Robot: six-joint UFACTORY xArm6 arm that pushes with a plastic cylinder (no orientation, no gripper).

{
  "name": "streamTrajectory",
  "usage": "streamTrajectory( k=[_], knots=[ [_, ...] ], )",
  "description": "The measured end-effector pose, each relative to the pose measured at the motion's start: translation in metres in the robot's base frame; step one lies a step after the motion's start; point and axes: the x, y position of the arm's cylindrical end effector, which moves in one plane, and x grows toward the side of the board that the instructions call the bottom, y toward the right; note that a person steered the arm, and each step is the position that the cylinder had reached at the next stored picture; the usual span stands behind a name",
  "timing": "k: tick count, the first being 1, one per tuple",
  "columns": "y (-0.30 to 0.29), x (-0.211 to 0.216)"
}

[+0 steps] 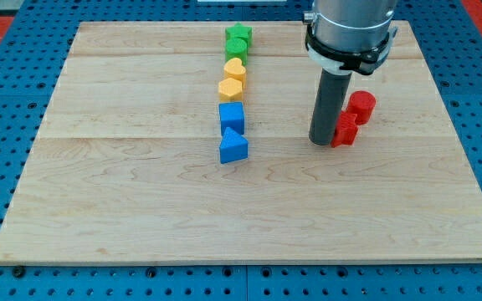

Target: Nudge the blue cube a bit left

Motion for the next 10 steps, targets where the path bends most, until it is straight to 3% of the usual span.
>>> streamTrajectory(
  k=[2,4,7,10],
  knots=[
    [0.010,-0.014],
    [-0.050,0.011],
    [-0.049,-0.009],
    [-0.053,-0.002]
  ],
)
